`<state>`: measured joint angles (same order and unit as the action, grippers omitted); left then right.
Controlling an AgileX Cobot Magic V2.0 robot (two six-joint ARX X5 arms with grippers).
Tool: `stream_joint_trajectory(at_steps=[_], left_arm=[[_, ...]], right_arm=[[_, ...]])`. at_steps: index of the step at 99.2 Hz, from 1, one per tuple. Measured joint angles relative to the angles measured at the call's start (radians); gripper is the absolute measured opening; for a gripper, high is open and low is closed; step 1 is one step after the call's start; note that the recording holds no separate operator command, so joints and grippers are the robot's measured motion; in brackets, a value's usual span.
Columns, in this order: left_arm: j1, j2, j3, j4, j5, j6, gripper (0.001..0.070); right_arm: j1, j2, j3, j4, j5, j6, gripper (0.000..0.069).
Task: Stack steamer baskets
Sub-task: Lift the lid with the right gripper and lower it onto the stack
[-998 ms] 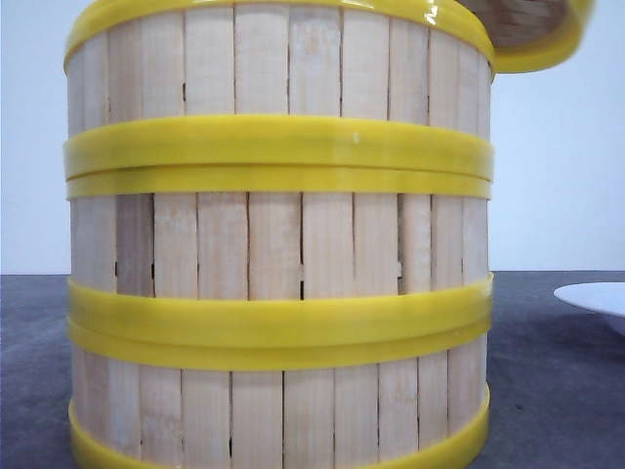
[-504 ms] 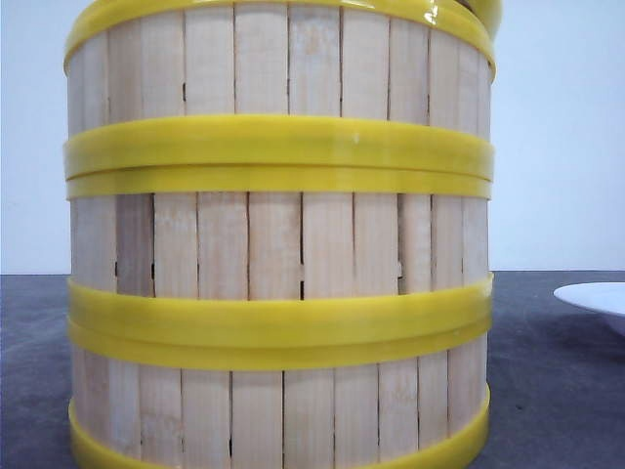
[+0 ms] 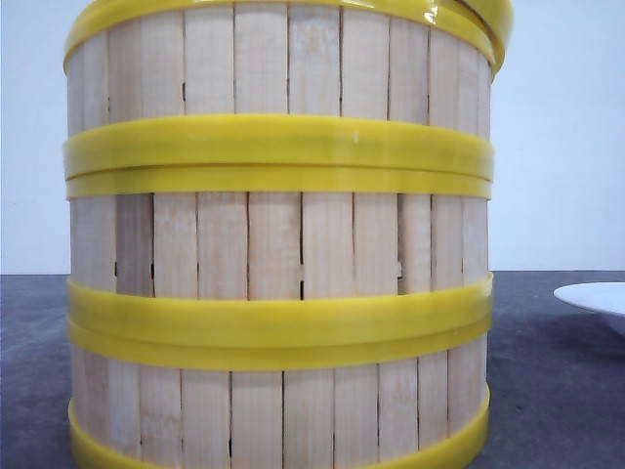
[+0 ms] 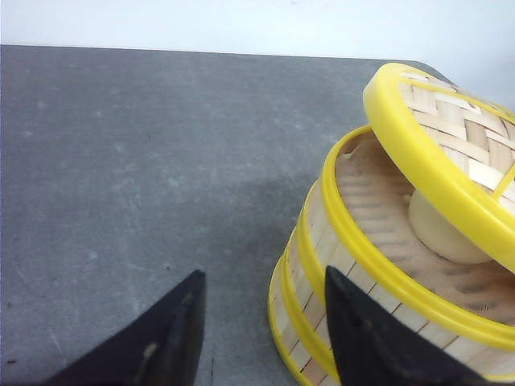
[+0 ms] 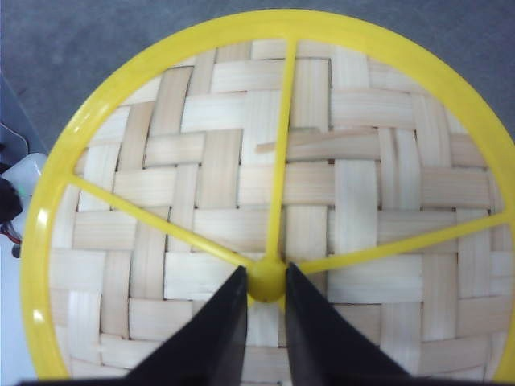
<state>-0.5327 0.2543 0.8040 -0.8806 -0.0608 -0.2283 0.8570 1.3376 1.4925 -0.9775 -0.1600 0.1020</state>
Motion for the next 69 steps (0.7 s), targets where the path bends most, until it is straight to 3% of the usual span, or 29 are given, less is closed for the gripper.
stream_joint_trajectory(at_steps=[69], left_arm=[[0.000,0.000,0.000,0.000,0.000,0.000,0.0275]], right_arm=[[0.057,0.084,0.000,0.026,0.021,0.000,0.0052]])
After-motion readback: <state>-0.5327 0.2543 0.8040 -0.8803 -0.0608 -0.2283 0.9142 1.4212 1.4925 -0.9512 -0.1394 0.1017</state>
